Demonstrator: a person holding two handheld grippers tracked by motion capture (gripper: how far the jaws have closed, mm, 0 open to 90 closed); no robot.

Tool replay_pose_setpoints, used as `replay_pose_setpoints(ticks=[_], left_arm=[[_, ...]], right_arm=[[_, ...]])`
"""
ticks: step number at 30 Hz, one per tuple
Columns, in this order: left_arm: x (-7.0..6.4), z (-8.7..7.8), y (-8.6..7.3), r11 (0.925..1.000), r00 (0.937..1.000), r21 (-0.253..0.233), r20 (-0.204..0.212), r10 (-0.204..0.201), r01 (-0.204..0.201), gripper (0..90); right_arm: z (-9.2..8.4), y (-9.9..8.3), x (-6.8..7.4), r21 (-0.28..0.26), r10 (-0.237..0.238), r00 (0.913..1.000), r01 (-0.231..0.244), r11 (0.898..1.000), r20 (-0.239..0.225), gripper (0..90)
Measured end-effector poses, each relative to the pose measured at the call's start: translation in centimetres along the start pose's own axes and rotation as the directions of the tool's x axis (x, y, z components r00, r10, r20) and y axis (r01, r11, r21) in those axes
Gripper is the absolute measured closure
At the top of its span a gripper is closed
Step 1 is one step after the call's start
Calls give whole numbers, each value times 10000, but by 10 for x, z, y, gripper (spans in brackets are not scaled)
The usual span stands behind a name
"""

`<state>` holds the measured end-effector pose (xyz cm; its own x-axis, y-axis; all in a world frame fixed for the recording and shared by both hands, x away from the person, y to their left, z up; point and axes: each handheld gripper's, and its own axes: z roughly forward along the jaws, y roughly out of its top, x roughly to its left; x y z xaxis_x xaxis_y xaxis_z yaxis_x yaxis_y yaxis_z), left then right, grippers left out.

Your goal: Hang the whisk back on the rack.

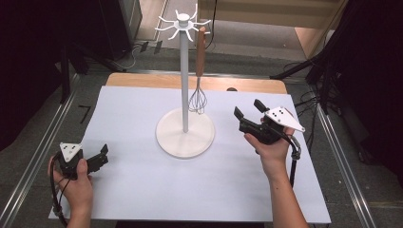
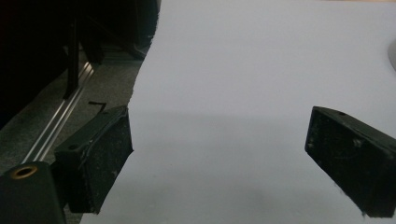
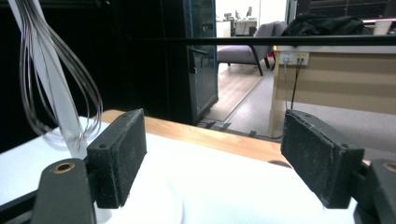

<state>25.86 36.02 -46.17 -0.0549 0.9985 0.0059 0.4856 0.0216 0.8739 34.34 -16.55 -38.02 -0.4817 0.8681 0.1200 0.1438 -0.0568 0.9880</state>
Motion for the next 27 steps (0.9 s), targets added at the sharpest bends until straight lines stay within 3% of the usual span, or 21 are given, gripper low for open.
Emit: replay_pose_setpoints(ticks=[27], left_arm=[[-1, 0, 0, 10000, 10000, -17, 1, 61, -61, 81]], right_arm=[[-40, -47, -38, 755, 134, 9924, -228, 9969, 1225, 245]])
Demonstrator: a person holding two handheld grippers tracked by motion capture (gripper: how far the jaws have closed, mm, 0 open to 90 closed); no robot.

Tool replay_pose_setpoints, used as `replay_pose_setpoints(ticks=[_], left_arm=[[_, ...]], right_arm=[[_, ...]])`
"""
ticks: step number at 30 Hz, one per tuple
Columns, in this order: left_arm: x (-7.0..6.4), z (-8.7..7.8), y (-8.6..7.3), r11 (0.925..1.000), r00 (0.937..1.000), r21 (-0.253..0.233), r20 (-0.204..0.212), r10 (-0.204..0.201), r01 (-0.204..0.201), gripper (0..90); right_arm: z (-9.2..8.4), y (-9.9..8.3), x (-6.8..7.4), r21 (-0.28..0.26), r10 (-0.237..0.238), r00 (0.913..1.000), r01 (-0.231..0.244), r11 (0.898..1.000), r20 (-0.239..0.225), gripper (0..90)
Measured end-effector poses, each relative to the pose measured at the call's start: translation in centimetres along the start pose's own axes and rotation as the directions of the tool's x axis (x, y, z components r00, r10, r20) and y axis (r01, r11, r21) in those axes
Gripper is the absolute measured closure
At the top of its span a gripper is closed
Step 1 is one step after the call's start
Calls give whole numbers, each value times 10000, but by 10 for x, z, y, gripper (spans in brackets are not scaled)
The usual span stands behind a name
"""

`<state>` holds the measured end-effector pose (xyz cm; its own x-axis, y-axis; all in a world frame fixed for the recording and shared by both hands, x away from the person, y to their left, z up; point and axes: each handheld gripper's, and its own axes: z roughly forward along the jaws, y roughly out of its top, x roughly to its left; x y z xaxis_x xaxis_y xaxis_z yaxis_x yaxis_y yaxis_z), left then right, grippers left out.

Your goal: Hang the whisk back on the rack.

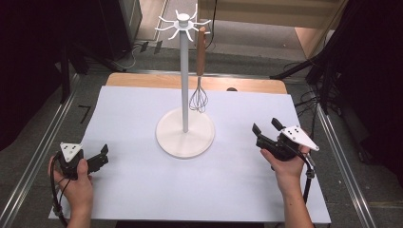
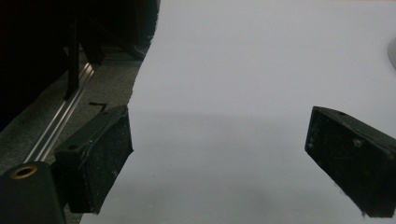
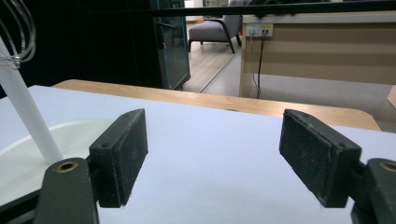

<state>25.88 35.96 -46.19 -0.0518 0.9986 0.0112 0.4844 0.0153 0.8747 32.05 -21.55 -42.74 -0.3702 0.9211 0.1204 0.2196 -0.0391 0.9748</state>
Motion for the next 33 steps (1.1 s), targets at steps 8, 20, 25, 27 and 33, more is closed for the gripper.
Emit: replay_pose_setpoints(ticks=[8, 20, 25, 27, 33], left_arm=[[0, 0, 0, 10000, 10000, 7, -25, 40, -40, 81], [-1, 0, 0, 10000, 10000, 8, -61, 53, -53, 81], [0, 0, 0, 10000, 10000, -1, -30, 60, -60, 81], [-1, 0, 0, 10000, 10000, -28, -34, 32, -32, 81], [-1, -1, 0, 10000, 10000, -41, -15, 76, -76, 81]], right_arm=[[-8, -10, -8, 158, -3, 9997, -1, 9999, 263, 243], [-25, -29, -26, 427, 151, 9978, -178, 9989, 647, 237], [-32, -37, -34, 632, 196, 9965, -247, 9977, 811, 238], [-36, -40, -37, 717, 164, 9961, -227, 9972, 864, 239], [-50, -47, -50, 831, 182, 9936, -276, 9962, 1117, 237]])
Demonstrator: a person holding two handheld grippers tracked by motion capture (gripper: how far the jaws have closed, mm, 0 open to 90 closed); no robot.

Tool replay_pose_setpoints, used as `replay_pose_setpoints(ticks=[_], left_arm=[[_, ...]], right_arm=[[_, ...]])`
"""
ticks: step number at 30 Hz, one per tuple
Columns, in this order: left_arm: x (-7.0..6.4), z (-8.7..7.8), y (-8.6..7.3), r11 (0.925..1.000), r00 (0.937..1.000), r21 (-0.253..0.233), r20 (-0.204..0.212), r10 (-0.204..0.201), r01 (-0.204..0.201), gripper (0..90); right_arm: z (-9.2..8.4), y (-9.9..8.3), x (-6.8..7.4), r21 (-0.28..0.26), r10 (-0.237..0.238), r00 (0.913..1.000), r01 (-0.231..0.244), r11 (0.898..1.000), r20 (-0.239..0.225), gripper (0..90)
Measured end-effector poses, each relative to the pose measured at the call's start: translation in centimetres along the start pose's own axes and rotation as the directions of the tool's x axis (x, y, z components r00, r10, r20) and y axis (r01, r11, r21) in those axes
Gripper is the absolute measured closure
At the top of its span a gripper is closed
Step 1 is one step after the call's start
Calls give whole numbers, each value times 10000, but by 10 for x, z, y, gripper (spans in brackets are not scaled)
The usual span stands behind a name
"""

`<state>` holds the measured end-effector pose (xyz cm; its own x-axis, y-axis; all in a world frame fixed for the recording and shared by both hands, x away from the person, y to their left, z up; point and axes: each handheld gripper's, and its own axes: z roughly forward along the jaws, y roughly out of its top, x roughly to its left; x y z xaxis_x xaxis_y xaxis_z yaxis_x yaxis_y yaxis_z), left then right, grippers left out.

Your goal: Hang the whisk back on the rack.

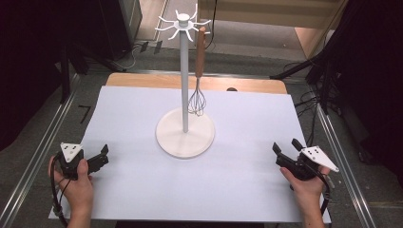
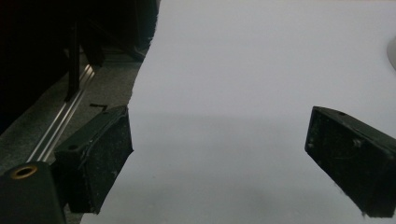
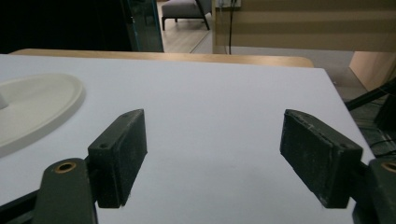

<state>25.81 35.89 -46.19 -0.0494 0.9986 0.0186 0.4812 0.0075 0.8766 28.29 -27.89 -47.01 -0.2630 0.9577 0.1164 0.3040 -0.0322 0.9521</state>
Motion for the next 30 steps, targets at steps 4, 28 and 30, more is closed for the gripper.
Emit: replay_pose_setpoints(ticks=[4, 28, 30], left_arm=[[0, 0, 0, 10000, 10000, -13, 2, -3, 3, 81], [0, 0, 0, 10000, 10000, -4, 9, -59, 59, 81], [0, 0, 0, 10000, 10000, -8, 19, -55, 55, 81]], right_arm=[[-7, -3, -8, 9, 55, 10000, -55, 10000, 33, 227], [-31, -22, -30, -83, 95, 9903, -84, 9999, 1388, 148], [-31, -22, -29, -79, -2, 9891, 14, 10000, 1470, 148]])
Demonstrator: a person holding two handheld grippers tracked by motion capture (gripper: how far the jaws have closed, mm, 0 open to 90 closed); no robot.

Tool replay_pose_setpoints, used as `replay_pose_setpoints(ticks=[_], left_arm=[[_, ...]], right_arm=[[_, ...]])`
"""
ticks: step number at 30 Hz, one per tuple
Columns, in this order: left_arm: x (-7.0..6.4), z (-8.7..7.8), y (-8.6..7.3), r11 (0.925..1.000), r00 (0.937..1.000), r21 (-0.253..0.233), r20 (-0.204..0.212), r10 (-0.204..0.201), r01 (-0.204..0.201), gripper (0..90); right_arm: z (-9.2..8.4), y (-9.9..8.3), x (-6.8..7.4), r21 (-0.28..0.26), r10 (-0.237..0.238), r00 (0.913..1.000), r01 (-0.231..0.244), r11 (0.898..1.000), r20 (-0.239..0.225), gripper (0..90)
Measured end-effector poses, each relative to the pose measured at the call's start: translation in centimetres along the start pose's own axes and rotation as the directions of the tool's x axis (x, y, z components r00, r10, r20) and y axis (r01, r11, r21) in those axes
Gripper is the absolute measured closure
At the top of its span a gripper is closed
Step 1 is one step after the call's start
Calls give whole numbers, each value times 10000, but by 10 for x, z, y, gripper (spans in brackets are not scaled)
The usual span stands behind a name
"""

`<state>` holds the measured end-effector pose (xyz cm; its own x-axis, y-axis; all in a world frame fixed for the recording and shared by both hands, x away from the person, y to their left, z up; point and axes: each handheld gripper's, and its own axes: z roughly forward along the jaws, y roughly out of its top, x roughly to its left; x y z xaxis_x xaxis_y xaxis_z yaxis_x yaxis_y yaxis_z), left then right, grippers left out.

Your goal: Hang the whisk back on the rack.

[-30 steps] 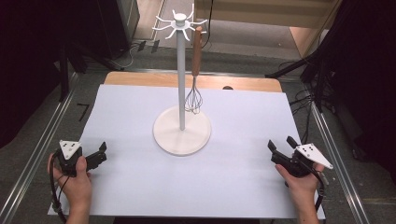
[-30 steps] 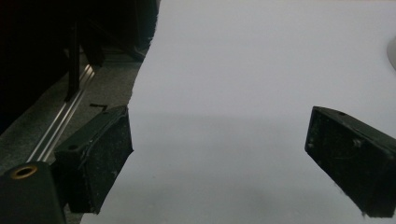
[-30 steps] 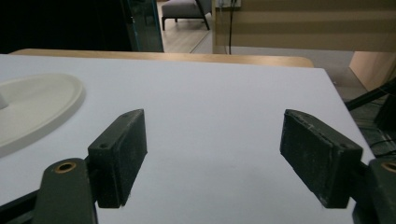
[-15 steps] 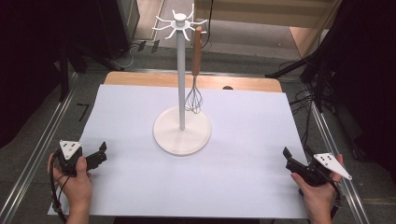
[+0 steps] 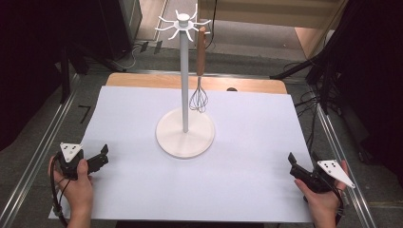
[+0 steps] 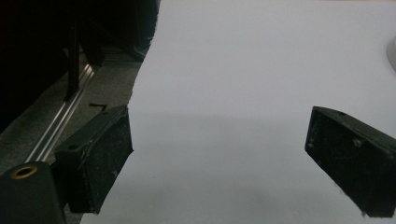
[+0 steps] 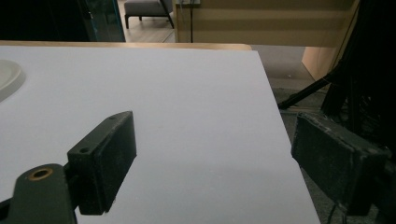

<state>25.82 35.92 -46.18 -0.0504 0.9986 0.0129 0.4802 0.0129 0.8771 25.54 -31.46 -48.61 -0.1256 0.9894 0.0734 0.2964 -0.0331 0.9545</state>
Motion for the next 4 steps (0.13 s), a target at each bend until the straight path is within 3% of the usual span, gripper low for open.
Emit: replay_pose_setpoints(ticks=[4], left_arm=[[1, 0, 0, 9999, 10000, 83, 22, -60, 60, 81]], right_arm=[[4, 1, 5, 408, -227, 9987, 208, 9989, 464, 158]])
